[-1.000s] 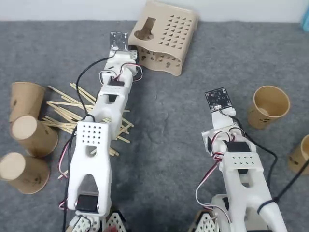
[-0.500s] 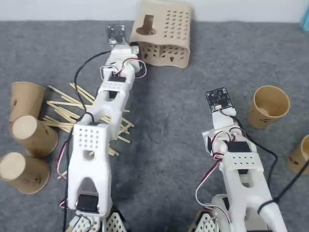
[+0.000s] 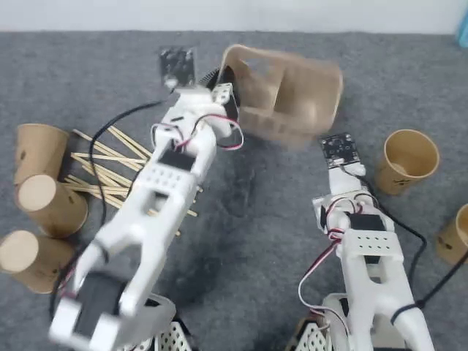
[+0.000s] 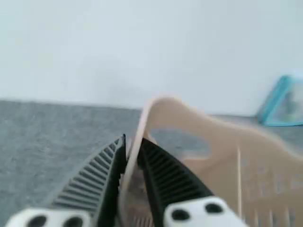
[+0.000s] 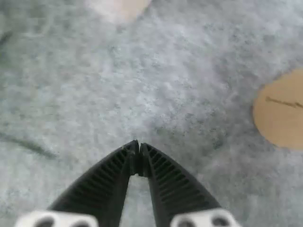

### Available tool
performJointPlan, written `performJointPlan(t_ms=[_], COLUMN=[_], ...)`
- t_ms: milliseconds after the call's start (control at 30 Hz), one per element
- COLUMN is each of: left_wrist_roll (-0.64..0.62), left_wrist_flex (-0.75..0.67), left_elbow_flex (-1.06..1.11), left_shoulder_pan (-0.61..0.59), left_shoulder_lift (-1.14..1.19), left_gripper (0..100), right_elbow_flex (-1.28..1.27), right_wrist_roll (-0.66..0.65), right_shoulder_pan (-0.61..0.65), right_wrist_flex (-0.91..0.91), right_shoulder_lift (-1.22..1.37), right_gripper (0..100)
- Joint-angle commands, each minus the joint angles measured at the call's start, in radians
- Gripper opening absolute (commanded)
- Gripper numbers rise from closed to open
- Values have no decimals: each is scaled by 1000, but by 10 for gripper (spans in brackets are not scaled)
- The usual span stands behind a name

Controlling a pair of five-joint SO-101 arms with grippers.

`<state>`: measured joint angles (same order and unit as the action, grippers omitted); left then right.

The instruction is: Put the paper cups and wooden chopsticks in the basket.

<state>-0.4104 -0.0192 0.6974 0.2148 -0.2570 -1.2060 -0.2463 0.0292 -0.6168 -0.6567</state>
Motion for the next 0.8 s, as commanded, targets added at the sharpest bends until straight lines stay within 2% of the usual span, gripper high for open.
performJointPlan(t_ms=[0, 133, 233, 333, 467, 567, 767], left_wrist_roll=[-57, -63, -63, -72, -153, -157, -158], left_wrist_flex=[120, 377, 491, 522, 532, 555, 557], left_elbow_flex=[5, -18, -35, -35, -38, -39, -33], left_shoulder_pan=[8, 17, 37, 40, 31, 31, 31], left_shoulder_lift=[-278, -391, -387, -361, -308, -278, -227], left_gripper=[12, 12, 12, 12, 12, 12, 12], right_elbow_flex=[11, 21, 28, 31, 43, 48, 48], right_wrist_roll=[57, 98, 110, 155, 170, 222, 224], right_shoulder_pan=[-70, -147, -179, -189, -228, -237, -234], right_wrist_flex=[15, 15, 15, 16, 21, 22, 25], right_shoulder_lift=[-33, -35, -35, -35, -35, -35, -35], right_gripper=[8, 8, 8, 8, 8, 8, 8])
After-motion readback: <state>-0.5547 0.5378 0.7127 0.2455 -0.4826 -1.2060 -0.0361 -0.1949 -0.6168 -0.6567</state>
